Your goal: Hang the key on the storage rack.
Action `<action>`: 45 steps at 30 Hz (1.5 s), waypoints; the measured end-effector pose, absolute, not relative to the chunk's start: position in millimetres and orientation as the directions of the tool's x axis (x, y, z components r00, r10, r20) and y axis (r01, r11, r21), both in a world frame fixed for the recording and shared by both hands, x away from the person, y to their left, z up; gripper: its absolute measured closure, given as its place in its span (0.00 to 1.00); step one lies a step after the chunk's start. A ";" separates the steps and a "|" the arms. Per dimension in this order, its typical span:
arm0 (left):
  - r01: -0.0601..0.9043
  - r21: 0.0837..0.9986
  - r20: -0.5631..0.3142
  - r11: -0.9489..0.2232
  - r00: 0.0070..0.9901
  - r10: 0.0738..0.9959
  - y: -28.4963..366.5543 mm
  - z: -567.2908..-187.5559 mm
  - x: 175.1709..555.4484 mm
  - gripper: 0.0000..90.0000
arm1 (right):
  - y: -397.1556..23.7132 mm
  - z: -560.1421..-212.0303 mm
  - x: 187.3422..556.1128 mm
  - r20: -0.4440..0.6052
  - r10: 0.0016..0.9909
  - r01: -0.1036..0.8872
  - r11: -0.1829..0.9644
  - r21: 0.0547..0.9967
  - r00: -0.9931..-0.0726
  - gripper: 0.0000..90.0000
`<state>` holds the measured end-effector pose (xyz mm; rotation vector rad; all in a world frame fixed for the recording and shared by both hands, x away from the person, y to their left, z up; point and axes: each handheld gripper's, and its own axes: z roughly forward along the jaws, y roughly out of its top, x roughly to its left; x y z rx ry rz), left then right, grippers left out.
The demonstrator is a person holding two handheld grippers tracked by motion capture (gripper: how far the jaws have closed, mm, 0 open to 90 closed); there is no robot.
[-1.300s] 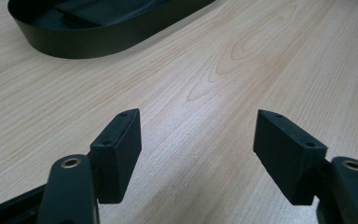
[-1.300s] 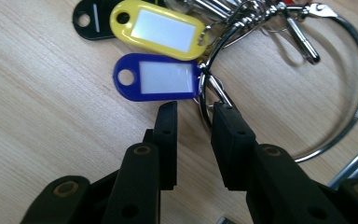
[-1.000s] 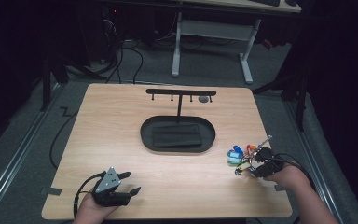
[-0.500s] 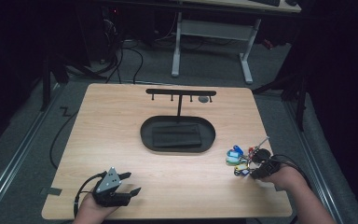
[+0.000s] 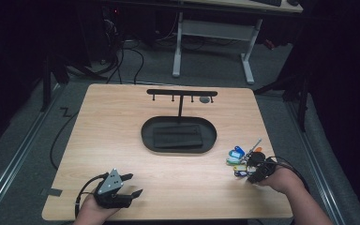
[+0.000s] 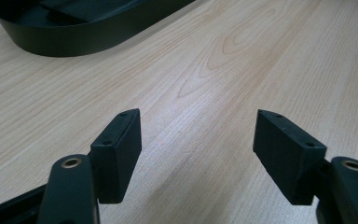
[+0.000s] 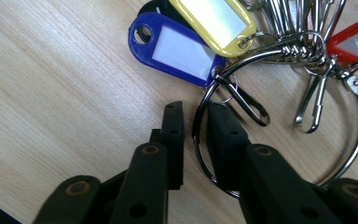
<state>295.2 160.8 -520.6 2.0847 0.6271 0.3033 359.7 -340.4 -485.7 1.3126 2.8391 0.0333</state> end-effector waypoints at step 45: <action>0.310 0.837 -0.025 -0.450 0.844 0.536 161.5 -518.7 296.2 0.37 | -301.0 -363.5 337.1 -0.142 0.671 0.661 0.742 0.116 -0.728 0.98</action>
